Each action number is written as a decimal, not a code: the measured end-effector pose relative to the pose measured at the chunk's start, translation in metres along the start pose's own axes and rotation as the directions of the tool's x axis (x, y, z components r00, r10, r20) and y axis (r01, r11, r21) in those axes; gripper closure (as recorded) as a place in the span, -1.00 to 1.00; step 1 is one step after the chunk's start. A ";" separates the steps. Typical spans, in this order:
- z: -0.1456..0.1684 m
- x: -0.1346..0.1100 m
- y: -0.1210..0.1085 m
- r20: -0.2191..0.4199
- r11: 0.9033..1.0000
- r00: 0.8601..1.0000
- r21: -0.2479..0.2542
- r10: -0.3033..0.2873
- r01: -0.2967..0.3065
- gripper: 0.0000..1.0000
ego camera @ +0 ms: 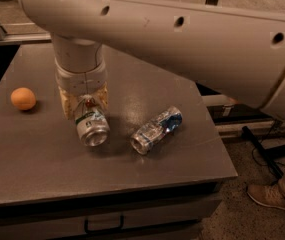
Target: Place 7up can upright
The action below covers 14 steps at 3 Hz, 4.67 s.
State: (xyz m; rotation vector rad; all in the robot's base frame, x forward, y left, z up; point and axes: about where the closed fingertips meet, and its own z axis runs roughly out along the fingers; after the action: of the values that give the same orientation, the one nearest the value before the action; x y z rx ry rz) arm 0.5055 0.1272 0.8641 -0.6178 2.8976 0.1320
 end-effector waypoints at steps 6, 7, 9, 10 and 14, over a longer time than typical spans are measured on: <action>-0.042 -0.093 -0.004 0.508 0.896 0.848 -0.293 -0.150 0.335 1.00; -0.045 -0.109 -0.019 0.654 0.879 0.730 -0.210 -0.199 0.427 1.00; -0.056 -0.134 -0.033 0.841 0.824 0.517 -0.174 -0.160 0.539 1.00; -0.049 -0.140 -0.036 0.894 0.793 0.403 -0.095 -0.198 0.601 1.00; -0.028 -0.142 -0.064 0.963 0.806 0.209 0.015 -0.171 0.591 0.66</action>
Offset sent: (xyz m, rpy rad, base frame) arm 0.0489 0.0619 0.1247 0.6191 -0.4399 1.0555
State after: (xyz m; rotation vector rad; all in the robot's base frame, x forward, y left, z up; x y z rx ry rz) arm 0.6551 0.1212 0.9147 -0.9101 1.4475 0.7148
